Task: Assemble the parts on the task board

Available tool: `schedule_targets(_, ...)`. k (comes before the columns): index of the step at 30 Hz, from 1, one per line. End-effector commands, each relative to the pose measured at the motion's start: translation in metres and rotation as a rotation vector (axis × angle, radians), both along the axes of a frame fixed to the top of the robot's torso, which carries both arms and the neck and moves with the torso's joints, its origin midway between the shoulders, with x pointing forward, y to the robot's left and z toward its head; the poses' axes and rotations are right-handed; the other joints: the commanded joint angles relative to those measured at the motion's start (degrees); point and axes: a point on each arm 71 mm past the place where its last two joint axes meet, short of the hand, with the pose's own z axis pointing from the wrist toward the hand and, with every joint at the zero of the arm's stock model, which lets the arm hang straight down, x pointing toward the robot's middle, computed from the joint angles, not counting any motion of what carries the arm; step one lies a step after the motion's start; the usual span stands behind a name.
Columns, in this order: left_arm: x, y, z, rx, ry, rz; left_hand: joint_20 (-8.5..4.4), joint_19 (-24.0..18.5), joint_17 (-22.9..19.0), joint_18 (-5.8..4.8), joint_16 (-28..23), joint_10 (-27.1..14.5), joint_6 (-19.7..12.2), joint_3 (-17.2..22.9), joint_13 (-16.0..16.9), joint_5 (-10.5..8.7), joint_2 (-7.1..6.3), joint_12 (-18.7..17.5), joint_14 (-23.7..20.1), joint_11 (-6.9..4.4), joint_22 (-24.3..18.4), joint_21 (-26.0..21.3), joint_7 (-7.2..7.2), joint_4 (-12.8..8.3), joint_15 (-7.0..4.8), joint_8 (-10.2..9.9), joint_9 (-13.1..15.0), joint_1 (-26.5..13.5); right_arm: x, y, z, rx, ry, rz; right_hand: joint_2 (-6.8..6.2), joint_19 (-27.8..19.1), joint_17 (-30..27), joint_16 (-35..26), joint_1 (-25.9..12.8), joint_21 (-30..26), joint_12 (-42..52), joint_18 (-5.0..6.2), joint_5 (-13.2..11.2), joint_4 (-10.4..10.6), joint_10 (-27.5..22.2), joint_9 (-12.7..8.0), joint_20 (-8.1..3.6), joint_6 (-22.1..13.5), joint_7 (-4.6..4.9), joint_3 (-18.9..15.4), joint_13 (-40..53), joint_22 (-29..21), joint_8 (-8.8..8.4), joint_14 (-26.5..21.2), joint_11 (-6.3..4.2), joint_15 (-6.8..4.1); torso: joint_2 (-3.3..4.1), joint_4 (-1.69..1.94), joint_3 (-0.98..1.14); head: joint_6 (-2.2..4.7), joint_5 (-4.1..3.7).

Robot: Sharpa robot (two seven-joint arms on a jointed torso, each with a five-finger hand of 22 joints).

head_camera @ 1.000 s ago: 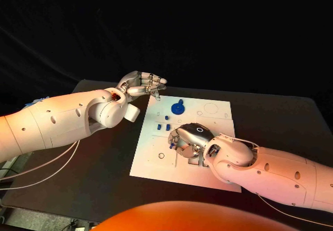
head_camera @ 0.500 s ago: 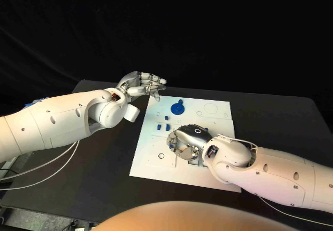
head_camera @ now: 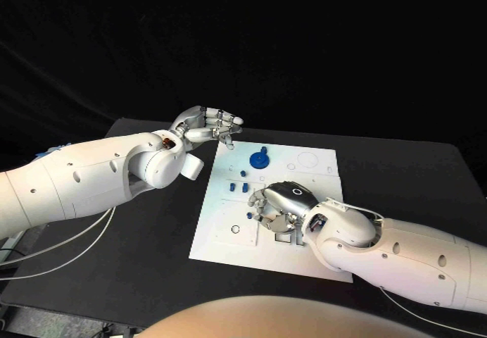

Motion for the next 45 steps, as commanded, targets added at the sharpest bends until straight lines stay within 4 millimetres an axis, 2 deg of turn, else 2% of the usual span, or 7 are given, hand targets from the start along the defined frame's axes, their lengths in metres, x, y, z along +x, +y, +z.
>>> schedule_targets(1, 0.000, -0.001, 0.001, -0.011, 0.005, -0.019, -0.05, -0.3, -0.1, 0.28, -0.4, -0.4, -0.3, 0.0, 0.0, 0.12, 0.03, -0.3, -0.3, 0.05, -0.1, -0.4, 0.07, -0.3, 0.11, -0.3, -0.1, -0.6, 0.003, -0.011, 0.010, 0.073, -0.002, -0.064, -0.01, -0.1, 2.4, -0.1, 0.0, -0.3, -0.1, -0.27, 0.5, 0.1, -0.2, 0.0, 0.32, 0.6, 0.42, -0.3, 0.1, -0.1, -0.04, 3.3, 0.19, 0.50, -0.08, -0.01, 0.03, 0.18, -0.03)
schedule_targets(10, 0.000, 0.002, 0.001, -0.009, 0.004, -0.014, -0.05, -0.3, -0.1, 0.28, -0.4, -0.4, -0.3, 0.0, 0.0, 0.12, 0.03, -0.3, -0.3, 0.05, -0.1, -0.4, 0.07, -0.3, 0.11, -0.3, -0.1, -0.6, 0.011, -0.047, 0.039, 0.106, 0.039, -0.121, -0.54, -0.1, 2.3, -0.1, -0.1, -0.6, -0.3, -0.25, 0.7, 0.2, -0.6, 0.0, 0.46, 1.4, 0.55, -0.7, 0.0, -0.2, -0.04, 3.3, 0.41, 0.70, -0.09, -0.24, 0.02, 0.80, -0.62)
schedule_targets(16, -0.001, 0.003, 0.001, -0.009, 0.003, -0.015, -0.05, -0.3, -0.1, 0.28, -0.4, -0.4, -0.3, 0.0, 0.0, 0.12, 0.03, -0.3, -0.3, 0.05, -0.1, -0.4, 0.07, -0.3, 0.11, -0.3, -0.1, -0.6, 0.027, -0.077, 0.053, 0.013, 0.072, -0.144, -2.73, -2.4, -0.3, -1.4, -1.2, -5.0, -3.4, 0.48, 2.4, 1.2, -8.1, -0.6, 1.24, -0.4, 0.51, -4.3, -1.8, -3.0, -1.93, 2.3, 1.22, 1.47, -0.20, -0.41, -0.10, 1.19, -1.41)
schedule_targets(20, -0.001, 0.003, 0.001, -0.010, 0.002, -0.015, -0.04, -0.3, -0.1, 0.29, -0.4, -0.4, -0.3, 0.1, 0.0, 0.12, 0.11, -0.3, -0.3, 0.05, -0.1, -0.5, 0.07, -0.4, 0.11, -0.3, -0.1, -0.6, 0.036, -0.090, 0.054, -0.055, 0.071, -0.155, -2.96, -3.0, -0.7, -1.5, -1.1, -6.0, -3.5, 0.64, 2.7, 1.4, -10.0, -0.6, 1.39, -0.9, 0.21, -5.9, -2.3, -3.6, -2.34, 2.0, 1.36, 1.62, -0.26, -0.48, -0.18, 1.34, -1.56)
schedule_targets(28, -0.001, 0.002, 0.001, -0.013, 0.003, -0.024, -0.04, -0.3, -0.1, 0.29, -0.4, -0.4, -0.3, 0.1, 0.0, 0.12, 0.11, -0.3, -0.3, 0.05, -0.1, -0.5, 0.07, -0.4, 0.11, -0.3, -0.1, -0.6, 0.043, -0.098, 0.045, -0.141, 0.068, -0.154, -2.28, -2.4, 0.1, -0.9, 0.4, -5.0, -2.5, 0.45, 3.4, 1.0, -10.3, -0.4, 1.48, -0.1, 0.55, -6.7, -2.4, -2.7, -2.06, 2.4, 1.45, 1.69, -0.11, -0.20, -0.03, 1.58, -1.98)
schedule_targets(36, -0.001, 0.003, 0.001, -0.013, 0.005, -0.025, 0.00, -0.4, -0.1, 0.28, -0.5, -0.5, -0.4, 0.0, 0.0, 0.09, 0.13, -0.3, -0.3, 0.08, -0.2, -0.5, 0.07, -0.4, 0.15, -0.3, -0.1, -0.8, 0.043, -0.094, 0.040, -0.163, 0.066, -0.136, -1.62, -1.3, 0.7, -0.5, 1.1, -3.6, -0.9, 0.21, 3.8, 1.0, -8.9, -0.1, 1.39, 1.7, 0.53, -7.2, -2.4, -1.7, -1.46, 2.7, 1.32, 1.57, -0.11, -0.39, -0.11, 1.44, -1.82)
schedule_targets(45, -0.001, 0.003, 0.001, -0.013, 0.005, -0.027, 0.00, -0.4, -0.1, 0.28, -0.5, -0.5, -0.4, 0.0, 0.0, 0.09, 0.13, -0.3, -0.3, 0.08, -0.2, -0.5, 0.07, -0.4, 0.15, -0.3, -0.1, -0.8, 0.044, -0.085, 0.037, -0.136, 0.039, -0.134, 1.07, 0.2, 1.0, -0.2, 2.4, -1.2, 1.0, -0.21, 2.1, 1.4, -5.1, -0.2, 0.96, 3.7, 0.18, -4.9, -2.7, 0.2, -1.38, 2.9, 0.73, 1.05, -0.15, -0.27, -0.10, 1.39, -1.93)
